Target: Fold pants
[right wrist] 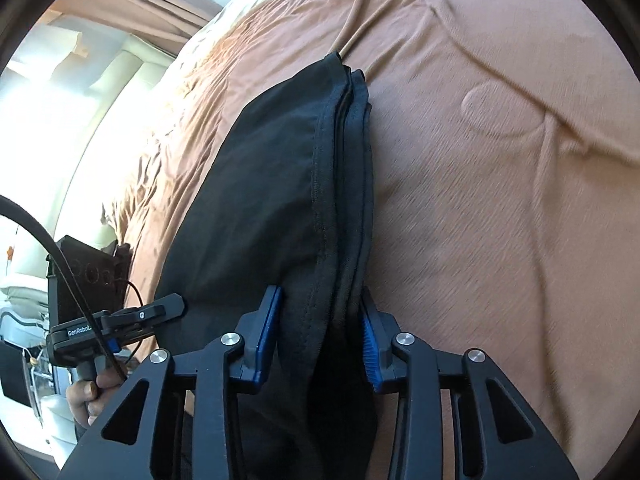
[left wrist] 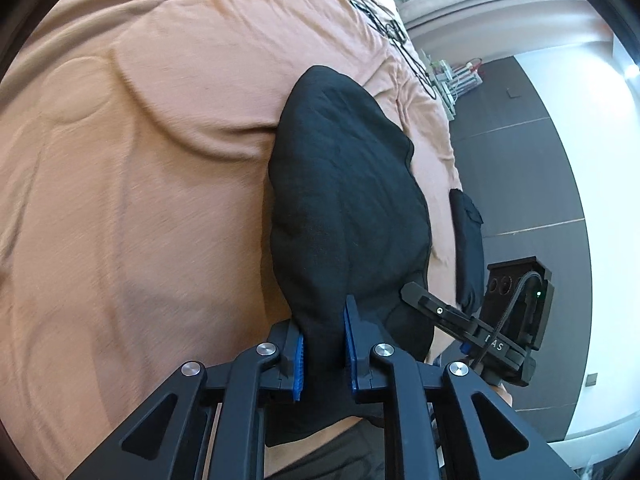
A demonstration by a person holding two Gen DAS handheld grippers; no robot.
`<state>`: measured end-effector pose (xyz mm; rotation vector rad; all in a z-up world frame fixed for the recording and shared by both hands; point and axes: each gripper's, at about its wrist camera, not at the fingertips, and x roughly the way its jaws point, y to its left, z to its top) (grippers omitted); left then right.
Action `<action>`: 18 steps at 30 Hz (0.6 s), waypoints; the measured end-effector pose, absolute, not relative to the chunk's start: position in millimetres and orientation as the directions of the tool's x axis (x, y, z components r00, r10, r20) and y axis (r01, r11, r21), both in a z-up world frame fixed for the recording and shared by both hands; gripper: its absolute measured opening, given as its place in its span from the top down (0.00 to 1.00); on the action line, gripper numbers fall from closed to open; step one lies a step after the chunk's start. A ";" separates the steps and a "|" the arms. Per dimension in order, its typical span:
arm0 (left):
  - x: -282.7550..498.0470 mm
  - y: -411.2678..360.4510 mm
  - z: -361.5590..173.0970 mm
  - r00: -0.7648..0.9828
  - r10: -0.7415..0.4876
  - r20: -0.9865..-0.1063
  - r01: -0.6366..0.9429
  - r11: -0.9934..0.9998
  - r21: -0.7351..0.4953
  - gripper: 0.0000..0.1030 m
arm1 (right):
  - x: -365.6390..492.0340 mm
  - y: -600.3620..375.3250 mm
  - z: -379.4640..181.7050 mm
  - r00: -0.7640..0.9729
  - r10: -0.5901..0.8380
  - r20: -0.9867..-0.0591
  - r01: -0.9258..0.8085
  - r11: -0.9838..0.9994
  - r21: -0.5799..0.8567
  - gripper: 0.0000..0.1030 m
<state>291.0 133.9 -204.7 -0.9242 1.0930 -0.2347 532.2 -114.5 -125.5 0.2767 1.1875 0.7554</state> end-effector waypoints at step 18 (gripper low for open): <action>291.3 148.7 -206.1 0.453 -0.561 -0.692 -0.290 0.641 -0.710 0.48 | 513.1 -122.2 -104.2 0.210 0.670 -0.711 -0.401 0.723 0.562 0.43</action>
